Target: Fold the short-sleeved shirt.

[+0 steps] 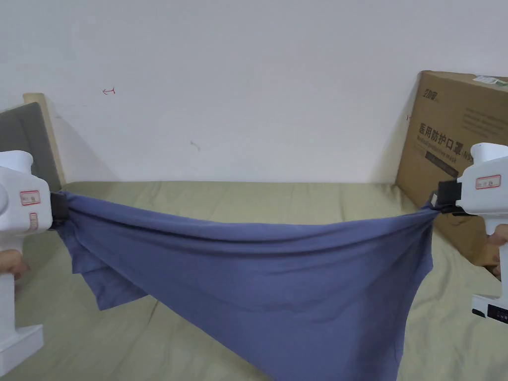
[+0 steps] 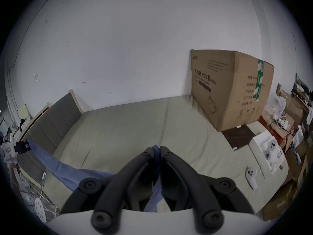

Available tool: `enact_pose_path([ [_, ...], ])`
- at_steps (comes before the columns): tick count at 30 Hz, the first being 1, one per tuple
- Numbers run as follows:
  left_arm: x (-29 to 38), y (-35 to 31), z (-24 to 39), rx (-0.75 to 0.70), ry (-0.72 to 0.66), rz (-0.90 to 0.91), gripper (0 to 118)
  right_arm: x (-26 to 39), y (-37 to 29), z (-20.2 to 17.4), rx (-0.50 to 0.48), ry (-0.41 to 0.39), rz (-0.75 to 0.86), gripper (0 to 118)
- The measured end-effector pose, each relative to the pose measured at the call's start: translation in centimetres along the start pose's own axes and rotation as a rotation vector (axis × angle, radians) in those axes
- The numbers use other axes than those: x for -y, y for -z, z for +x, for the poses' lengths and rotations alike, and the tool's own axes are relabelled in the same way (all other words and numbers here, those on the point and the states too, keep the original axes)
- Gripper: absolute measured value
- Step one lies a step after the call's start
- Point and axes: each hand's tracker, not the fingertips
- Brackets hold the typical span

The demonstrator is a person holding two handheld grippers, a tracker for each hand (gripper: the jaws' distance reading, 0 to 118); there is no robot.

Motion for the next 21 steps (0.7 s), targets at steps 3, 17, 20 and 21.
enact_pose_path([
  [3,-2.4,0.3,0.3,-0.012,0.006,0.036,4,-2.9,1.4,-1.7,-0.008,0.002,0.040,6],
  [17,-3.9,1.5,-1.7,-0.056,-0.044,0.199,4,-8.1,1.5,-5.9,-0.047,-0.019,0.199,6],
  [20,-0.5,3.6,-2.4,-0.068,-0.049,0.120,4,-4.9,3.0,-5.8,-0.032,-0.049,0.117,6],
  [21,0.7,4.2,-2.6,-0.069,-0.052,0.088,4,-3.7,3.5,-5.5,-0.043,-0.038,0.087,6],
])
